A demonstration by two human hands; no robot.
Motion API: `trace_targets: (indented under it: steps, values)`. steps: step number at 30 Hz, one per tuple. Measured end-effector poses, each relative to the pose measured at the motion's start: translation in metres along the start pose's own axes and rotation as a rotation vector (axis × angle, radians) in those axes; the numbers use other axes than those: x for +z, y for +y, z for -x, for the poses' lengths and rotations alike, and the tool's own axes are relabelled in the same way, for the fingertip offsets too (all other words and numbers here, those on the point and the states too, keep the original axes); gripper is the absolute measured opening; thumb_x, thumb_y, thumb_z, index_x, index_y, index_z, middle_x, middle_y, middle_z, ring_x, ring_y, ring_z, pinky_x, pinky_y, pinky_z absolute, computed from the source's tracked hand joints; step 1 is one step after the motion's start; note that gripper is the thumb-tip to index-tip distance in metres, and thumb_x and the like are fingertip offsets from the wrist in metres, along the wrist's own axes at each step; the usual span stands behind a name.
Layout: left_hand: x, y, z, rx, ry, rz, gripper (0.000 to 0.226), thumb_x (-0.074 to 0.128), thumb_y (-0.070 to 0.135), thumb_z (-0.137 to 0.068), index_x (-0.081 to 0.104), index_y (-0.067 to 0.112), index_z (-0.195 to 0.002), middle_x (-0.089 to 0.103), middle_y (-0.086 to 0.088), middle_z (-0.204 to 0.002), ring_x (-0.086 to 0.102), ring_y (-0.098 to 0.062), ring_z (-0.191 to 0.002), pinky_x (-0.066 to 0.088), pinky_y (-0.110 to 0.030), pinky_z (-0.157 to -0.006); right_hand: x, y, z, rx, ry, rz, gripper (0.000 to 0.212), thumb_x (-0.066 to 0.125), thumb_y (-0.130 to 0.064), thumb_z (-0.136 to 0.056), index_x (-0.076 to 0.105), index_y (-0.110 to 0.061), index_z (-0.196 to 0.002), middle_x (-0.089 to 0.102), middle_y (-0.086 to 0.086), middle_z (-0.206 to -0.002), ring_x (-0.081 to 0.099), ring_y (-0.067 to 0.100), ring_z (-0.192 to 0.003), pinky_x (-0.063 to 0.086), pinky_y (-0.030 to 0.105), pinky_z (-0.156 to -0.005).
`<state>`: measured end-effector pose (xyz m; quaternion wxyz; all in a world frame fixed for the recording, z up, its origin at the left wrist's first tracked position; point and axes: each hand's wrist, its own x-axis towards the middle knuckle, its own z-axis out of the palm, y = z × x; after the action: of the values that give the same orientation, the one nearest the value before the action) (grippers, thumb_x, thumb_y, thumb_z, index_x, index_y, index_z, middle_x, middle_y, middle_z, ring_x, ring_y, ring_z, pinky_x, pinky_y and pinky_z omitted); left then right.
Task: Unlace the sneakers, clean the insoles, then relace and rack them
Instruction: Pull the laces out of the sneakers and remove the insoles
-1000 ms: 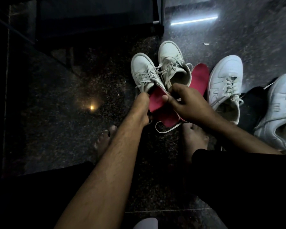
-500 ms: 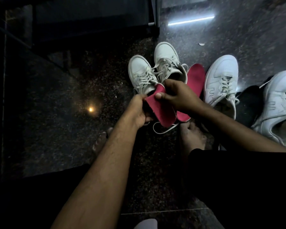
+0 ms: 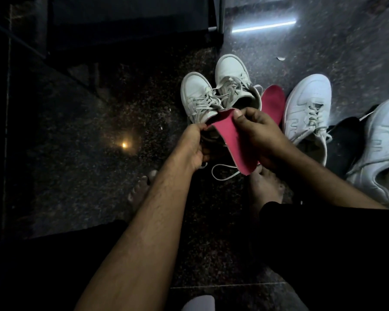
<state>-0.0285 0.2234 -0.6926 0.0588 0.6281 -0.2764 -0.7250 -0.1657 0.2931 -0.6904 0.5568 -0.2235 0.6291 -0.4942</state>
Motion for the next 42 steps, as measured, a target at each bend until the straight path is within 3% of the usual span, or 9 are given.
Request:
trace_targets:
  steps: [6, 8, 11, 13, 21, 27, 30, 35, 42]
  values:
    - [0.005, -0.009, -0.002, 0.002, 0.02, 0.059, 0.032, 0.041, 0.025, -0.099, 0.062, 0.012, -0.078, 0.066, -0.006, -0.056, 0.066, -0.022, -0.048, 0.059, -0.036, -0.052, -0.003, -0.012, -0.004, 0.083, 0.069, 0.325, 0.019, 0.064, -0.017, -0.089, 0.055, -0.018, -0.072, 0.051, -0.007, -0.053, 0.044, 0.004, -0.047, 0.037, 0.021, -0.048]
    - [0.005, -0.011, -0.003, -0.004, 0.045, 0.081, 0.028, 0.043, 0.027, -0.1, 0.063, 0.012, -0.088, 0.067, -0.006, -0.065, 0.066, -0.023, -0.055, 0.059, -0.036, -0.049, -0.003, -0.016, -0.009, 0.047, 0.023, 0.585, 0.011, 0.063, -0.022, -0.086, 0.057, -0.015, -0.084, 0.059, 0.002, -0.067, 0.053, 0.014, -0.06, 0.043, 0.031, -0.059]
    - [0.005, -0.012, -0.005, 0.001, 0.069, 0.079, 0.025, 0.044, 0.031, -0.101, 0.062, 0.013, -0.102, 0.067, -0.006, -0.078, 0.066, -0.024, -0.064, 0.06, -0.04, -0.052, 0.004, -0.022, -0.01, 0.06, 0.018, 1.133, 0.044, 0.059, -0.04, -0.09, 0.052, -0.006, -0.116, 0.065, 0.018, -0.103, 0.062, 0.032, -0.096, 0.044, 0.036, -0.078]
    - [0.005, -0.012, -0.005, 0.013, 0.067, 0.062, 0.027, 0.043, 0.032, -0.101, 0.063, 0.013, -0.104, 0.068, -0.009, -0.082, 0.067, -0.026, -0.066, 0.061, -0.044, -0.061, 0.009, -0.026, -0.011, 0.028, -0.01, 1.295, 0.053, 0.055, -0.047, -0.094, 0.053, 0.001, -0.115, 0.063, 0.026, -0.111, 0.06, 0.038, -0.105, 0.04, 0.035, -0.075]
    - [0.008, -0.014, -0.012, 0.002, 0.056, 0.097, 0.027, 0.043, 0.032, -0.104, 0.062, 0.015, -0.096, 0.067, -0.003, -0.06, 0.066, -0.02, -0.047, 0.06, -0.04, -0.051, -0.003, -0.026, -0.017, 0.324, -0.167, 1.064, 0.052, 0.062, -0.064, -0.084, 0.061, -0.013, -0.075, 0.059, 0.002, -0.07, 0.055, 0.016, -0.06, 0.038, 0.025, -0.052]
    - [0.01, -0.014, -0.014, -0.055, 0.056, 0.211, 0.033, 0.033, 0.012, -0.103, 0.061, 0.011, -0.085, 0.066, -0.003, -0.051, 0.063, -0.014, -0.04, 0.053, -0.027, -0.039, 0.0, -0.025, -0.01, 0.063, -0.27, 1.226, 0.048, 0.069, -0.052, -0.083, 0.05, -0.016, -0.058, 0.054, 0.0, -0.061, 0.055, 0.019, -0.06, 0.038, 0.029, -0.056]
    - [0.01, -0.015, -0.018, -0.038, 0.068, 0.362, 0.034, 0.034, 0.02, -0.104, 0.066, 0.007, -0.099, 0.072, -0.012, -0.069, 0.069, -0.022, -0.054, 0.059, -0.034, -0.047, 0.001, -0.026, -0.004, -0.275, -0.314, 1.445, 0.039, 0.065, -0.051, -0.085, 0.053, -0.019, -0.065, 0.056, 0.008, -0.068, 0.063, 0.032, -0.075, 0.044, 0.034, -0.063]
    - [0.007, -0.012, -0.021, 0.026, 0.001, 0.453, 0.048, 0.027, 0.034, -0.107, 0.064, 0.004, -0.101, 0.07, -0.018, -0.09, 0.069, -0.03, -0.077, 0.058, -0.037, -0.068, 0.011, -0.017, 0.011, -0.723, -0.428, 1.53, 0.043, 0.048, -0.052, -0.082, 0.06, -0.014, -0.064, 0.056, 0.007, -0.067, 0.058, 0.033, -0.057, 0.045, 0.035, -0.048]
    - [-0.002, -0.006, -0.017, 0.027, 0.05, 0.281, 0.037, 0.04, 0.038, -0.099, 0.066, 0.015, -0.085, 0.07, -0.005, -0.075, 0.068, -0.02, -0.061, 0.058, -0.03, -0.053, -0.008, -0.016, 0.014, -0.747, -0.166, 1.529, 0.051, 0.037, -0.061, -0.093, 0.066, -0.02, -0.084, 0.058, -0.001, -0.072, 0.063, 0.026, -0.069, 0.035, 0.028, -0.049]
